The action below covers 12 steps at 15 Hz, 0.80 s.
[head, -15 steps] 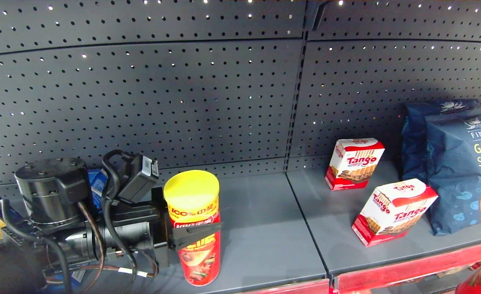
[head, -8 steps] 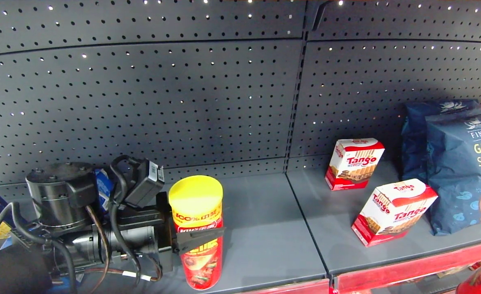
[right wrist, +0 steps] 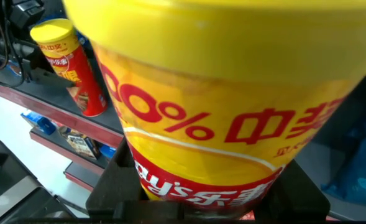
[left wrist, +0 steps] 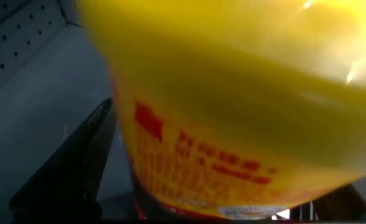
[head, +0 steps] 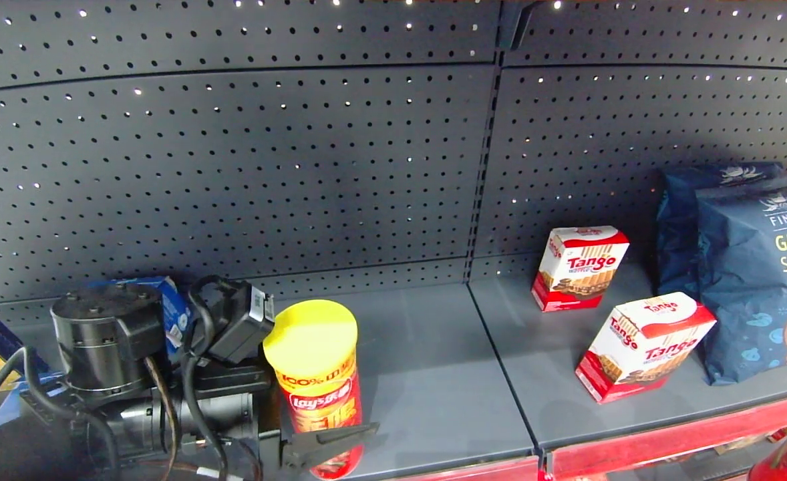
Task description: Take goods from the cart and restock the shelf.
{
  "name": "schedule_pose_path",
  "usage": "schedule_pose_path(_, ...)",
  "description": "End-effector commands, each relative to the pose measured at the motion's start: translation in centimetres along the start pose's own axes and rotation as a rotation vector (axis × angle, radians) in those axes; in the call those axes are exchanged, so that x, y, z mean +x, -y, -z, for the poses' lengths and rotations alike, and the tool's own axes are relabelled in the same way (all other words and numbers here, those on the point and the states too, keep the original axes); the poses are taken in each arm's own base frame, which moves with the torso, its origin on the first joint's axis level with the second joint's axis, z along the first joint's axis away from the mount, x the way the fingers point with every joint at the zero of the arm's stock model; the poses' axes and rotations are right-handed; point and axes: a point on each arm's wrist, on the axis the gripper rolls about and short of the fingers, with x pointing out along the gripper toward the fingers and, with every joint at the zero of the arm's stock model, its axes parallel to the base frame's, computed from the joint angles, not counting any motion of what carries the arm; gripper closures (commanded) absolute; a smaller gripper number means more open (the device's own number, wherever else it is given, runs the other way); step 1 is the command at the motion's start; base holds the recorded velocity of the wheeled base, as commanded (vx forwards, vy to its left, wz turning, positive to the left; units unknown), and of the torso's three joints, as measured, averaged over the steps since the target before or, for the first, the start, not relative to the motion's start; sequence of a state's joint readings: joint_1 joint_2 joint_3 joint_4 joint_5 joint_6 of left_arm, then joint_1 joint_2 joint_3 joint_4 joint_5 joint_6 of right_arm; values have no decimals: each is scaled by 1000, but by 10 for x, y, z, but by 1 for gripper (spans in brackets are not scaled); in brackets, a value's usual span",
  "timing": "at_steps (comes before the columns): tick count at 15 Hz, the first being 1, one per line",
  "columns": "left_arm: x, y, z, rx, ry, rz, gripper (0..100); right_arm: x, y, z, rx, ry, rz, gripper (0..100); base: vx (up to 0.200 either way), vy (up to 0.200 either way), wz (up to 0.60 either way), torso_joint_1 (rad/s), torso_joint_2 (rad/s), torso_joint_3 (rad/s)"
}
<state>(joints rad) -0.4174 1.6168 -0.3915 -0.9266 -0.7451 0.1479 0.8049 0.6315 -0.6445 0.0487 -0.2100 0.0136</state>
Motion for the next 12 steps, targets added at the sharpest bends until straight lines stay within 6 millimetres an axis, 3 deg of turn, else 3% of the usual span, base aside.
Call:
schedule_pose_path(1,-10,7,-2,11,14,-9,0,0,0,0,0,-1,0,100,0,0,0,0,0,0)
schedule_pose_path(4,-20,14,-2,15,23,-26,0,0,0,1,0,-1,-2,100,0,0,0,0,0,0)
schedule_pose_path(8,-25,9,-4,16,33,-59,0,0,0,0,1,2,-2,100,0,0,0,0,0,0)
schedule_pose_path(12,-38,20,-5,34,52,-78,0,-2,0,1,4,5,-2,100,0,0,0,0,0,0)
